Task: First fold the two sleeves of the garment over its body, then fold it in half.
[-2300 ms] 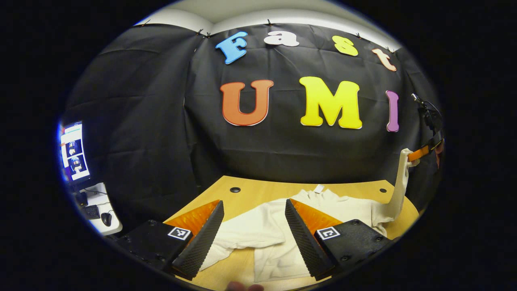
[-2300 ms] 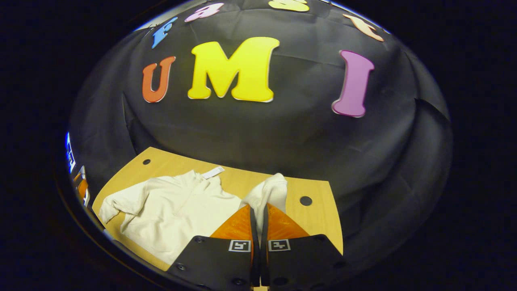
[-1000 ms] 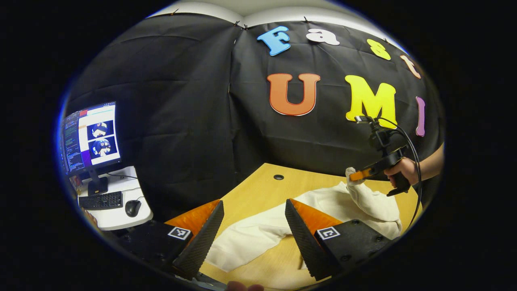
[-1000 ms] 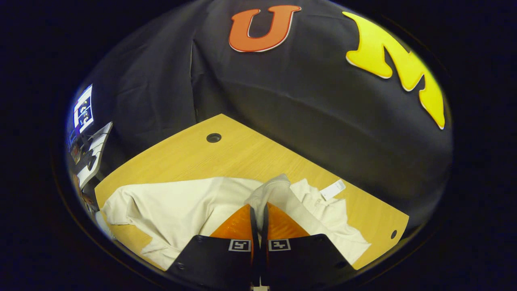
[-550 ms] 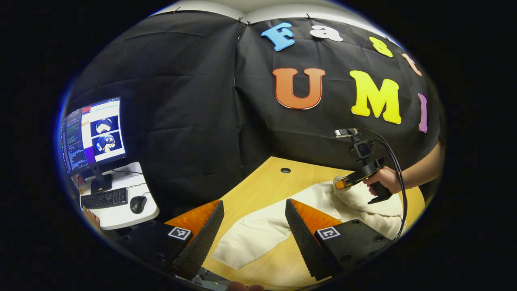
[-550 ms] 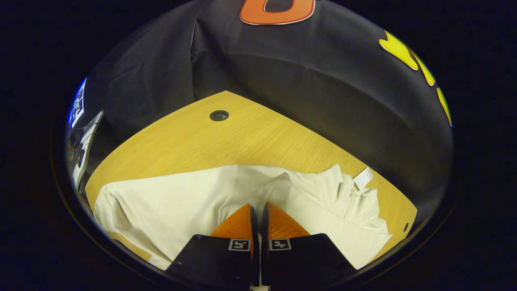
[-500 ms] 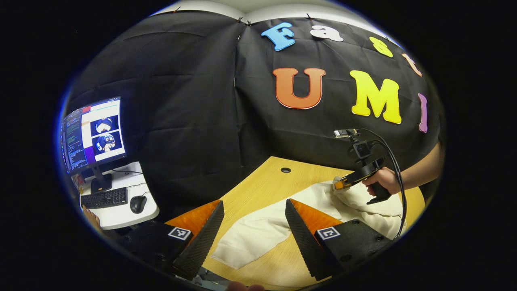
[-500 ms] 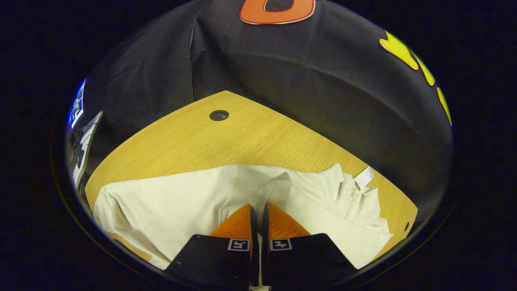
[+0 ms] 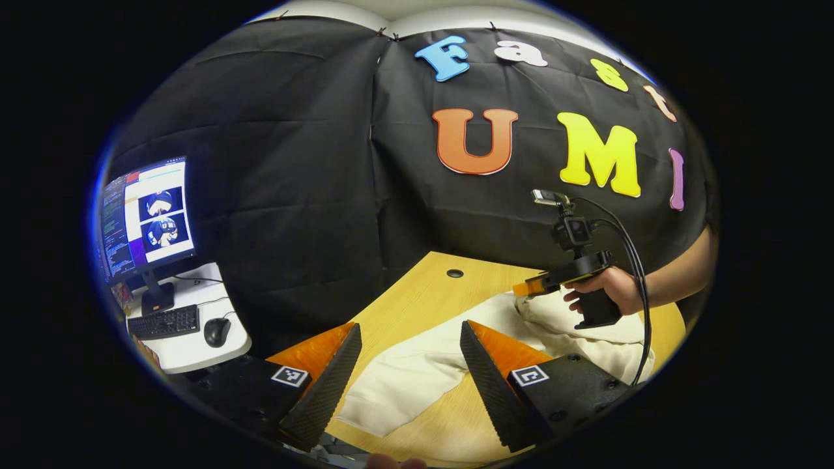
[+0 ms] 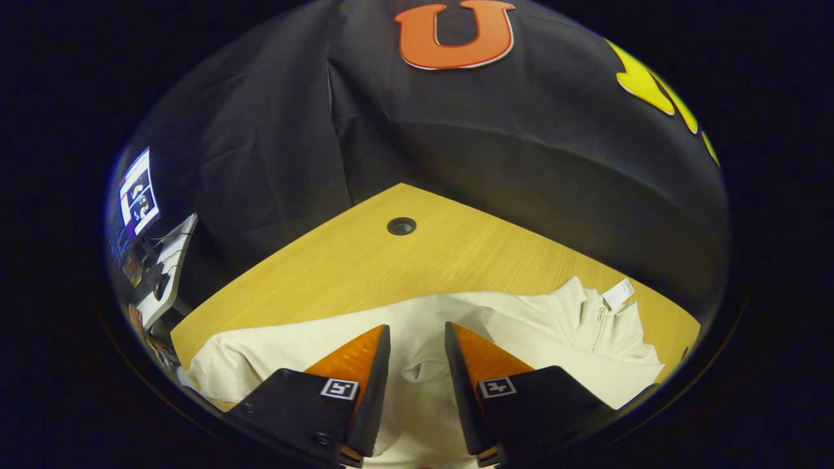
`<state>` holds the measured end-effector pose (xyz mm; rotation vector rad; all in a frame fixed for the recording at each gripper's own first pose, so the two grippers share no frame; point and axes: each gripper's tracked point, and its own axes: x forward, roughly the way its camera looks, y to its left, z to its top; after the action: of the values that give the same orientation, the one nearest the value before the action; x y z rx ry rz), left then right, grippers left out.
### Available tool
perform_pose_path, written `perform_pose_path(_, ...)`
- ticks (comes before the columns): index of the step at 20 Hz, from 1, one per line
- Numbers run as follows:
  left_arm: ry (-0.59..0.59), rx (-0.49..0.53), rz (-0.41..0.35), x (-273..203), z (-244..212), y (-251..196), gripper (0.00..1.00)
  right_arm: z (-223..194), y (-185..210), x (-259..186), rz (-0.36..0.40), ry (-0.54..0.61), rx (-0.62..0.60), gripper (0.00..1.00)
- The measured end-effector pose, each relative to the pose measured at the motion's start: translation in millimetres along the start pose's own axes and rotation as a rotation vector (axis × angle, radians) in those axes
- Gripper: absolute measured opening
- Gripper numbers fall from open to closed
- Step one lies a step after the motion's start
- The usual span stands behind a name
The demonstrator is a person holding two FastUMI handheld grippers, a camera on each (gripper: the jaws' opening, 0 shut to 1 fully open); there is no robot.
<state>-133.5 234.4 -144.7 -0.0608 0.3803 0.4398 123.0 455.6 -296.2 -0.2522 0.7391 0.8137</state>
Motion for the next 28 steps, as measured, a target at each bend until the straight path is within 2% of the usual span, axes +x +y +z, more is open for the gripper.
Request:
perform_pose_path(2,-0.01,-0.005,-0.001,0,1,4,0.97,10,7,-19,-0.001,-0.039,0.0,0.69)
perform_pose_path(5,-0.023,0.001,-0.01,2,-1,12,0.97,22,8,-57,-0.008,-0.107,0.022,0.7)
perform_pose_path(7,-0.024,0.019,-0.023,2,-6,17,0.97,27,5,-88,-0.024,-0.154,0.035,0.78)
perform_pose_path(11,-0.034,0.07,-0.079,-3,-17,25,0.97,32,16,-158,-0.014,-0.252,0.059,0.8)
perform_pose_path(17,0.02,0.165,-0.169,-12,-55,32,0.97,20,17,-236,-0.064,-0.339,0.045,0.8)
perform_pose_path(23,0.125,0.228,-0.233,-10,-106,37,0.99,-15,5,-282,-0.124,-0.322,0.068,0.8)
perform_pose_path(28,0.245,0.24,-0.251,4,-156,51,1.0,-48,-11,-287,-0.165,-0.254,0.07,0.8)
